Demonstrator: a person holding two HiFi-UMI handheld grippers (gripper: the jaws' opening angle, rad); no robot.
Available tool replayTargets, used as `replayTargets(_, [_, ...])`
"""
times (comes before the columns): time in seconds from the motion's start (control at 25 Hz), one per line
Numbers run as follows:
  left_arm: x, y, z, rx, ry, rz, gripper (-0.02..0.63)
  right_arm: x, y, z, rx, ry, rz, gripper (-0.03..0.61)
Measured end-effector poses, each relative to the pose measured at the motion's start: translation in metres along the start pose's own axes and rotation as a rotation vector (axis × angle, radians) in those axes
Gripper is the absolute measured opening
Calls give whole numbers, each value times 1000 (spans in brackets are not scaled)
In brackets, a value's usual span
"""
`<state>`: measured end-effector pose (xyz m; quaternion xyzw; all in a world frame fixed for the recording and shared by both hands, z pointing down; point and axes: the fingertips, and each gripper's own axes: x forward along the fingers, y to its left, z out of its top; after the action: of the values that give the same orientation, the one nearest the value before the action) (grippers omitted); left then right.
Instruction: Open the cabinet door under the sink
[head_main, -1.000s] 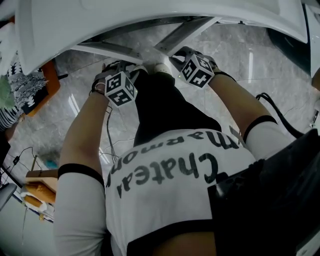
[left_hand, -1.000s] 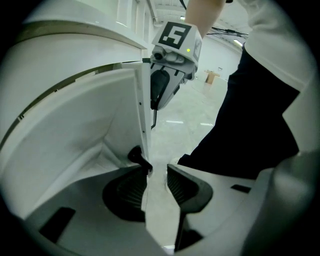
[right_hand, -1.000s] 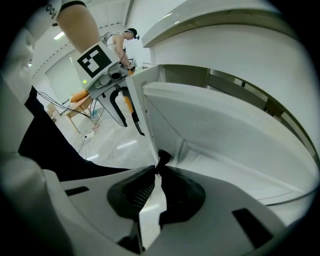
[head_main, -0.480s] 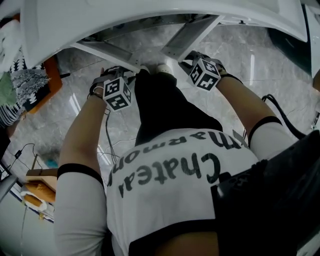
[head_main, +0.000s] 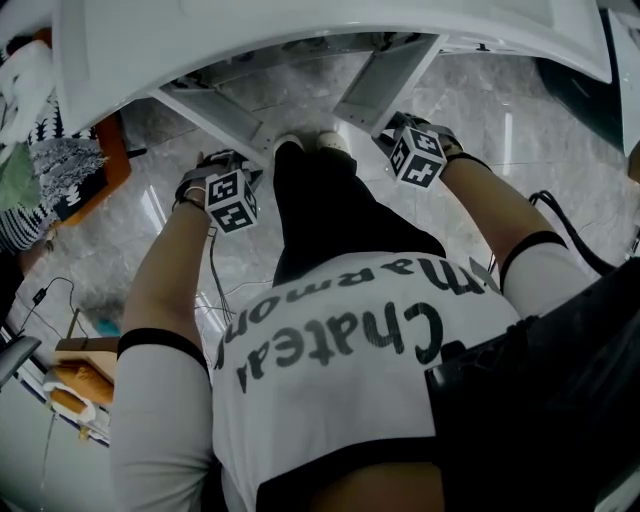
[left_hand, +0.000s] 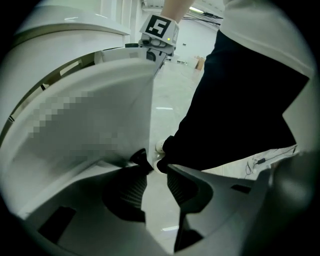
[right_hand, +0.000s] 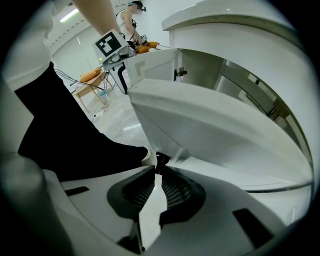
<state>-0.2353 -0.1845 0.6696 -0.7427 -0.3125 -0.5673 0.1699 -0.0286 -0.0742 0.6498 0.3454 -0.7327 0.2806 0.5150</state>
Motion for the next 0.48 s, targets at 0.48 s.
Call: replayTargets(0.48, [-8, -25, -37, 13, 95, -33, 104, -9, 12, -42, -112, 104, 34, 35])
